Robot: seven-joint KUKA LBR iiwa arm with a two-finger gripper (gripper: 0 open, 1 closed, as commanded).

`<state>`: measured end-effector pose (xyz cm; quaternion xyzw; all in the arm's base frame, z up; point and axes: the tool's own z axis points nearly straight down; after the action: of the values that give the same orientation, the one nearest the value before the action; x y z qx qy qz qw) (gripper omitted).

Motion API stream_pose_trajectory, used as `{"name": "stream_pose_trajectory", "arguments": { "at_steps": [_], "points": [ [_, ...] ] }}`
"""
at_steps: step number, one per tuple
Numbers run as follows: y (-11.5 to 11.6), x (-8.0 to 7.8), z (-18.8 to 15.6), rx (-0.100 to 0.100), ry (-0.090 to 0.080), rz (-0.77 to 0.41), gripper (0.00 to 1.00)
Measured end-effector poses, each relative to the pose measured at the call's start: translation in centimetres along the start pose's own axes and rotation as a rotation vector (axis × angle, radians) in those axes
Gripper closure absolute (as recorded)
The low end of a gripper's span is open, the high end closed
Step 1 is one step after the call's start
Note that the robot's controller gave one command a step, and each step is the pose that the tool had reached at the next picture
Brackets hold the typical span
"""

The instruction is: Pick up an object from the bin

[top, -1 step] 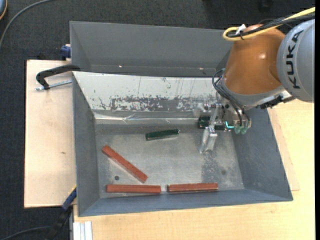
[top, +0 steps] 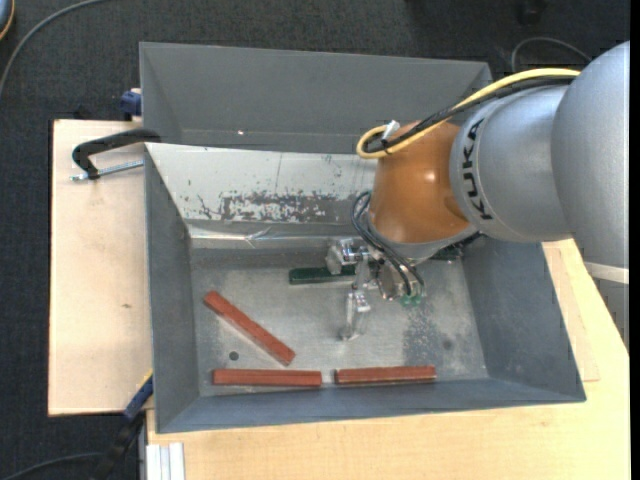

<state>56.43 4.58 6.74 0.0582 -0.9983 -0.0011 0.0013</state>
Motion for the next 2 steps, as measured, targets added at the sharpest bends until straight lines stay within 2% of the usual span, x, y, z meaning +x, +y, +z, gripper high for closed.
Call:
{"name": "stream_pose_trajectory", "arguments": {
  "at_steps": [1,2],
  "points": [
    [-0.1,-0.4,-0.7,0.001,-0.012,0.002,1.00],
    [8.5,-1.6,-15.0,0.001,-0.016,-0.348,1.00]
  ]
}}
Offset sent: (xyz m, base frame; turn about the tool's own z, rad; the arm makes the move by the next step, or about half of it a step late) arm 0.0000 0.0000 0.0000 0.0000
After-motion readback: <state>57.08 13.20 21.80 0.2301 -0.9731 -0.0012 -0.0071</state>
